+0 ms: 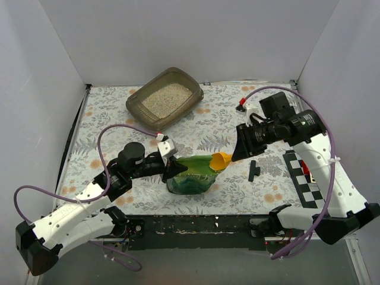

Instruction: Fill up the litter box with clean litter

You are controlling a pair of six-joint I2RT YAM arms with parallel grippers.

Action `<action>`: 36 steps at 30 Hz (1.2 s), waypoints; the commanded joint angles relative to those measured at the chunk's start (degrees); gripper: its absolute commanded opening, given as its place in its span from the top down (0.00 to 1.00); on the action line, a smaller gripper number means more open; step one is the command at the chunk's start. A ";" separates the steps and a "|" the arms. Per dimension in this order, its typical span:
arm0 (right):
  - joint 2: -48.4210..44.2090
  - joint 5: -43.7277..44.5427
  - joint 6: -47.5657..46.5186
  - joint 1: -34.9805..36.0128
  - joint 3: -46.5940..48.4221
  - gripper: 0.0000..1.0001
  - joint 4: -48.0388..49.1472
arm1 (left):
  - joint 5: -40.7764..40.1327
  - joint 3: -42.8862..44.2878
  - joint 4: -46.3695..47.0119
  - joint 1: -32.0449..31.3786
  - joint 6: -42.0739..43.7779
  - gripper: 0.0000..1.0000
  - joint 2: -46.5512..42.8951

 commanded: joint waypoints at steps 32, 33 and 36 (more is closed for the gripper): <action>13.60 0.10 10.63 7.55 -29.95 0.99 43.00 | -40.17 -6.13 1.04 -16.50 14.89 1.00 -2.46; 13.95 -1.39 12.21 7.91 -32.33 0.99 46.87 | -41.22 -6.22 1.03 -16.50 15.60 1.00 -2.90; 15.36 -4.83 15.90 9.49 -36.91 0.99 58.47 | -45.18 -6.66 1.04 -16.33 16.92 1.00 -4.40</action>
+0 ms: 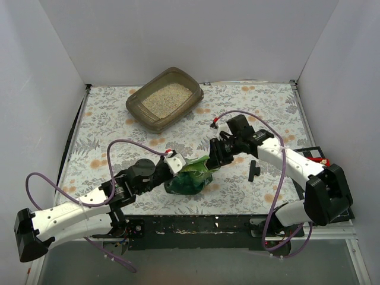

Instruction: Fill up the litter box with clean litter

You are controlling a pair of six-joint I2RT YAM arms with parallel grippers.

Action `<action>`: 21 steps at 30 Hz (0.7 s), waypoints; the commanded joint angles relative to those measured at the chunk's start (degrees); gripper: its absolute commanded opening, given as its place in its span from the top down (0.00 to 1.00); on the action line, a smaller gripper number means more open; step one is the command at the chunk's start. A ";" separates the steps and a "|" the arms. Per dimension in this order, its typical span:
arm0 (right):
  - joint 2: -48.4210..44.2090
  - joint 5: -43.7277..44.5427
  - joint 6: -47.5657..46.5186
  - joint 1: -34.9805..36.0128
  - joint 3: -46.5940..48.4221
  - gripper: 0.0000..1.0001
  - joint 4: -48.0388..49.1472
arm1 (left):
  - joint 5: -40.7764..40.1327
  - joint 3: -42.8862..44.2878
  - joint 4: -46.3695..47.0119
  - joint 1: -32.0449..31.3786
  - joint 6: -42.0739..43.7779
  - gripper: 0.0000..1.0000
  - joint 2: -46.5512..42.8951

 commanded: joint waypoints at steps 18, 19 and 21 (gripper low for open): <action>21.70 -18.58 35.95 10.39 -8.80 0.99 76.67 | 3.29 3.29 -6.40 12.74 -0.42 1.00 -1.75; 21.79 -19.47 37.79 10.39 -9.06 0.99 79.66 | 5.92 2.85 -6.31 12.74 -1.04 1.00 -2.27; 21.36 -21.66 41.75 10.39 -10.46 0.99 85.54 | 10.59 2.06 -5.78 12.74 -2.09 1.00 -3.59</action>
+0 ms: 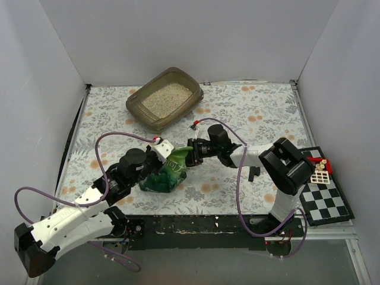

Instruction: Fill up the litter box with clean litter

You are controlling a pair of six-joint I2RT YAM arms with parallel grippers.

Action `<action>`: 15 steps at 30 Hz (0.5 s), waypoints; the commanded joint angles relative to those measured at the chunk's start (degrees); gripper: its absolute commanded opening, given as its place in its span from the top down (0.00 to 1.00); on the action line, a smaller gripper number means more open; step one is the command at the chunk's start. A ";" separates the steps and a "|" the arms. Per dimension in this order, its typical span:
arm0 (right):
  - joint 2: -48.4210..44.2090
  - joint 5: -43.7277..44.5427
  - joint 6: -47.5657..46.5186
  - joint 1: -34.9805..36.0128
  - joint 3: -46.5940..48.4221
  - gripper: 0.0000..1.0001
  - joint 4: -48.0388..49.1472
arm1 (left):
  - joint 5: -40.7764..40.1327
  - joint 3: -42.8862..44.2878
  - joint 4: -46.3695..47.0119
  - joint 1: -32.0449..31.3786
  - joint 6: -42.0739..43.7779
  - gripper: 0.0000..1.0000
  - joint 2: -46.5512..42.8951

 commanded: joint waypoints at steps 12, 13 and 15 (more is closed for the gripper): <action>-12.23 -14.88 8.05 0.35 -5.54 0.99 12.45 | 18.23 -4.67 1.80 -0.26 -5.39 1.00 -5.19; -13.45 -15.06 8.14 0.00 -6.51 0.99 12.45 | 18.23 -4.94 2.15 -0.26 -5.39 1.00 -5.19; -15.74 -15.23 7.09 -0.97 -8.53 0.99 10.26 | 18.31 -5.82 3.03 -0.26 -5.30 1.00 -5.36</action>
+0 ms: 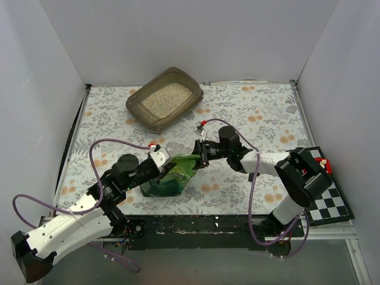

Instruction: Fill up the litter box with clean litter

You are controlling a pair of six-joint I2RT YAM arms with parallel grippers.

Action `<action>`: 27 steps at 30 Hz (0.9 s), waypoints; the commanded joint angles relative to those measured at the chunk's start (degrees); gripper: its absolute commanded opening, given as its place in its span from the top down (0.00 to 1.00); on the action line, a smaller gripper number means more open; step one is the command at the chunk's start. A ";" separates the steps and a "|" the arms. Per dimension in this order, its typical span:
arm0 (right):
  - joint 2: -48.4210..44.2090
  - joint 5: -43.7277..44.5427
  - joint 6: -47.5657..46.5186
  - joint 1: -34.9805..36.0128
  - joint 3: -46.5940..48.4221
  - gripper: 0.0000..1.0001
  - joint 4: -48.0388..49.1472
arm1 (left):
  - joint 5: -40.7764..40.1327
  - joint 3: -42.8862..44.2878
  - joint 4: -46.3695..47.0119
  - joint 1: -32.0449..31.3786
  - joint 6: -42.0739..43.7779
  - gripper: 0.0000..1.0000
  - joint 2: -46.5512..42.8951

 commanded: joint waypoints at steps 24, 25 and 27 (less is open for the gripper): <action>-31.85 -14.80 -14.54 -21.58 -16.37 0.99 -25.09 | -0.41 -7.55 8.50 -2.11 -1.17 1.00 -0.36; -32.03 -15.24 -14.71 -22.37 -16.81 0.99 -25.35 | -0.76 -7.55 8.50 -2.11 -1.26 1.00 -0.45; -32.99 -16.12 -15.33 -23.78 -17.60 0.99 -25.88 | -1.02 -7.99 8.59 -2.11 -1.52 1.00 -1.06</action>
